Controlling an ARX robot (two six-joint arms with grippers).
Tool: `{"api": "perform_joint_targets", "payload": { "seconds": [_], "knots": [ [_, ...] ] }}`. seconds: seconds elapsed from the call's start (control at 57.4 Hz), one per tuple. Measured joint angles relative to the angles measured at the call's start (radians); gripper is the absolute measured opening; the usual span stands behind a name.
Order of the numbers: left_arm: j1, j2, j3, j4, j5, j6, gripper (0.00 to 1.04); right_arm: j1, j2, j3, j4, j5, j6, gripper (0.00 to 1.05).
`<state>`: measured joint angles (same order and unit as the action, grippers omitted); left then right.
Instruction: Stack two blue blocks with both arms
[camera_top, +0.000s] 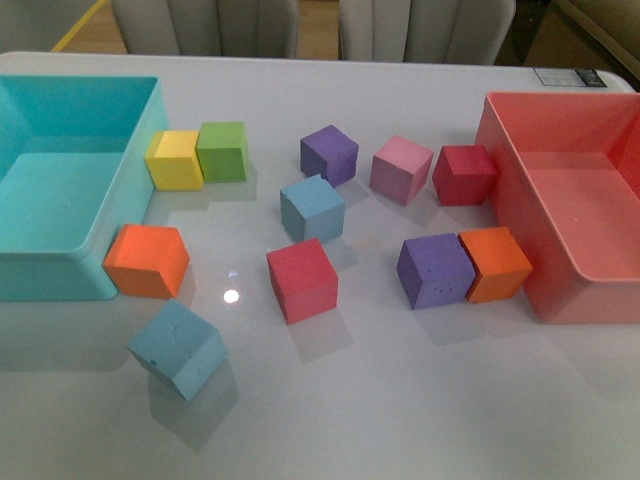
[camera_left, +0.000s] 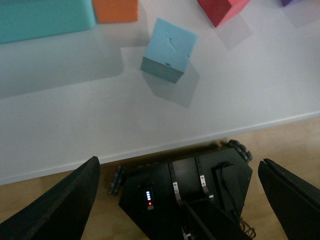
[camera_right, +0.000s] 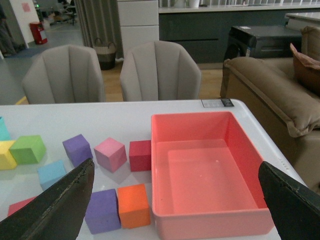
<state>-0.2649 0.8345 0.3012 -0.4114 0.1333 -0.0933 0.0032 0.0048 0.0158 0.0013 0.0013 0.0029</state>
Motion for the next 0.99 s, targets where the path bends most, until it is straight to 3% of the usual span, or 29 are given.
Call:
{"api": "perform_joint_targets", "payload": {
  "seconds": [0.174, 0.366, 0.644, 0.993],
  "knots": [
    [-0.153, 0.325, 0.057, 0.225, -0.047, -0.098, 0.96, 0.000, 0.000, 0.000, 0.000, 0.000, 0.000, 0.96],
    [-0.233, 0.617, 0.168, 0.335, -0.056, -0.204, 0.96, 0.000, 0.000, 0.000, 0.000, 0.000, 0.000, 0.96],
    [-0.290, 0.941, 0.414, 0.353, -0.065, -0.353, 0.96, 0.000, 0.000, 0.000, 0.000, 0.000, 0.000, 0.96],
    [-0.288, 1.107, 0.527, 0.334, -0.077, -0.415, 0.96, 0.000, 0.000, 0.000, 0.000, 0.000, 0.000, 0.96]
  ]
}}
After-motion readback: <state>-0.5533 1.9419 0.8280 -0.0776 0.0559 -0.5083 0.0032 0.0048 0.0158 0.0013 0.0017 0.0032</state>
